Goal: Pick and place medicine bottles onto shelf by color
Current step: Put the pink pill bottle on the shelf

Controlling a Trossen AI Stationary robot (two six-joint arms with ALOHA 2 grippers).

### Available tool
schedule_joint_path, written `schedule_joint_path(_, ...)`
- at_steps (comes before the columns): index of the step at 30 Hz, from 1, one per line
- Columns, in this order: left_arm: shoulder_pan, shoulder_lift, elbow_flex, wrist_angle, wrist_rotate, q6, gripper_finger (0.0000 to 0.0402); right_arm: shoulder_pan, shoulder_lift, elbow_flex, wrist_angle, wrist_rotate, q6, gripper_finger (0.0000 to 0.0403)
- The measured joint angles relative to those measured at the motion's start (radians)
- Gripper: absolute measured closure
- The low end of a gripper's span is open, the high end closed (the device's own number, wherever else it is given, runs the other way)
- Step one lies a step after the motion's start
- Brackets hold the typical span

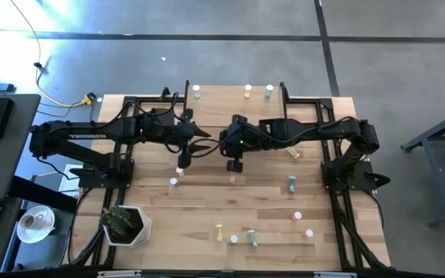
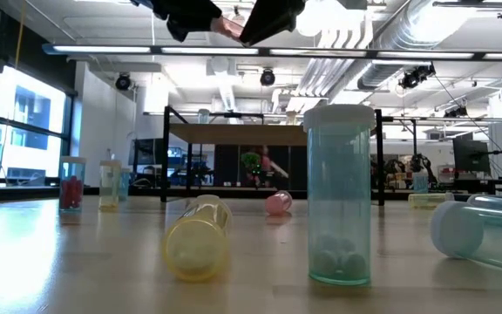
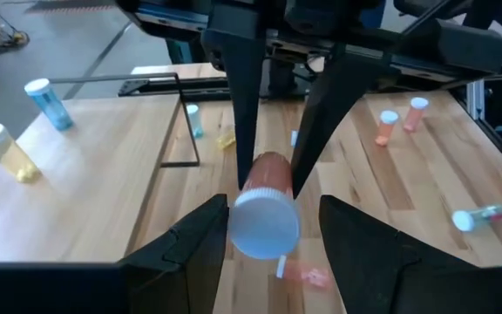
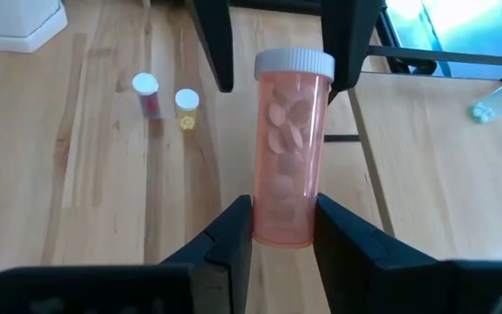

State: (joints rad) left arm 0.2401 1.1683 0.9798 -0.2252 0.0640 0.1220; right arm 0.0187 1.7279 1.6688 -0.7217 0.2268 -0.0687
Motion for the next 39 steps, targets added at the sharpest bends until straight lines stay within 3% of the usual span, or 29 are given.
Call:
schedule_joint_path(23, 0.035, 0.0, 0.0, -0.022, 0.018, 0.012, 0.023, -0.022, 0.001, 0.0, 0.025, -0.042, -0.005, 0.0309)
schedule_joint_path(33, 0.035, 0.0, 0.0, -0.018, 0.017, 0.029, 0.029, -0.026, 0.001, 0.0, 0.028, -0.052, -0.01, 0.0309)
schedule_joint_path(39, 0.035, 0.0, 0.0, -0.018, 0.018, 0.028, 0.0292, -0.026, 0.001, 0.0, 0.028, -0.069, -0.01, 0.0309)
